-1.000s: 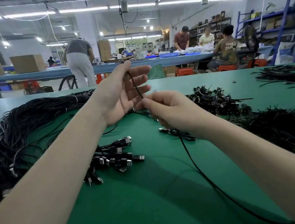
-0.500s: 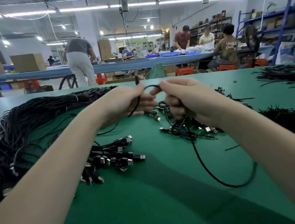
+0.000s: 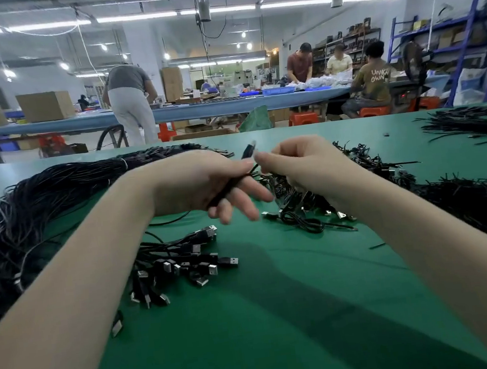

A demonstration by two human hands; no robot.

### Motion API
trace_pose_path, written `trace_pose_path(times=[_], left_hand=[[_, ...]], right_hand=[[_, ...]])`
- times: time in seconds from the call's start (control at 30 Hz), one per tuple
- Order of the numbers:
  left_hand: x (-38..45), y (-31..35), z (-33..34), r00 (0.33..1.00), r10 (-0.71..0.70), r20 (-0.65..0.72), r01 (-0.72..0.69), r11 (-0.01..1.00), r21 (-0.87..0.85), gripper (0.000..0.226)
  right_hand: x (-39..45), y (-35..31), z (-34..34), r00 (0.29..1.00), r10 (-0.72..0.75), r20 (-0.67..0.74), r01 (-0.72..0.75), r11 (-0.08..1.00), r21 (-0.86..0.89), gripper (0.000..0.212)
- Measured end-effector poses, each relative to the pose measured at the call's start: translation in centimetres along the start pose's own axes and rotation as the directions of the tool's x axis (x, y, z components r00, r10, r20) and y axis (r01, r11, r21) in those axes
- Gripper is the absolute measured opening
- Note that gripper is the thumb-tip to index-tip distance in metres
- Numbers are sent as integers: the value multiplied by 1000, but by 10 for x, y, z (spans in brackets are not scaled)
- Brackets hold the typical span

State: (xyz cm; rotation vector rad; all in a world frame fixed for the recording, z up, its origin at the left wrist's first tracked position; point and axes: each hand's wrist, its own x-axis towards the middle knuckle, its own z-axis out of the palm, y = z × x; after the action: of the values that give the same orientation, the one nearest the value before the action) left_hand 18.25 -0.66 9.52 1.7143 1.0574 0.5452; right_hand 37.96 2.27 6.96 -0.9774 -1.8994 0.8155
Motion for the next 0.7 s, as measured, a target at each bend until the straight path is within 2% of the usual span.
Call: trace_pose_path(times=[0.03,0.07,0.13,0.2,0.3,0.37,0.4,0.47,0.5,0.53,0.57,0.6,0.67,0.7], left_hand=[[6,-1,5,998,-40,-58,42,999,32,50],[12,-1,7,990,-31,-135,31,1000,-6,49],[18,0,8,947,19,-320,-76,983,-167,42],[21,-1,7,872,64,-486,-191,958,-215,40],[23,2,7,740,141,-657,-345,919,-191,37],[21,6,6,712,155,-685,-481,817,-316,40],[18,9,3,723,165,-671,-552,723,-416,42],[9,12,-3,745,214,-631,-636,514,-576,40],[5,13,-7,762,250,-598,-637,460,-619,37],[1,15,-10,783,289,-551,-618,461,-637,34],[-1,14,-13,807,318,-498,-587,528,-615,35],[-1,13,-13,837,321,-443,-535,652,-538,37],[4,4,-7,910,236,-341,-319,924,-210,44],[8,0,-1,942,160,-295,-173,985,-20,46]], right_hand=[[0,-6,3,999,-40,-24,39,998,-45,31],[-1,-11,6,996,-74,-44,70,993,-92,29],[-4,-18,12,993,-101,-63,95,991,-89,22],[-8,-21,17,995,-93,-41,92,996,-17,21],[-10,-15,28,996,-88,-7,88,994,-60,28],[-10,-5,36,991,-34,132,27,998,53,30],[-10,1,39,966,11,257,-44,992,122,31],[-12,16,40,869,89,487,-184,971,152,32],[-12,24,39,840,127,528,-220,969,116,32],[-12,31,37,843,175,508,-239,969,64,33],[-10,35,33,874,224,432,-252,968,9,34],[-7,37,29,911,263,317,-266,963,-34,36],[1,36,16,956,281,88,-279,960,-34,36],[4,33,9,967,256,11,-256,967,-19,35]])
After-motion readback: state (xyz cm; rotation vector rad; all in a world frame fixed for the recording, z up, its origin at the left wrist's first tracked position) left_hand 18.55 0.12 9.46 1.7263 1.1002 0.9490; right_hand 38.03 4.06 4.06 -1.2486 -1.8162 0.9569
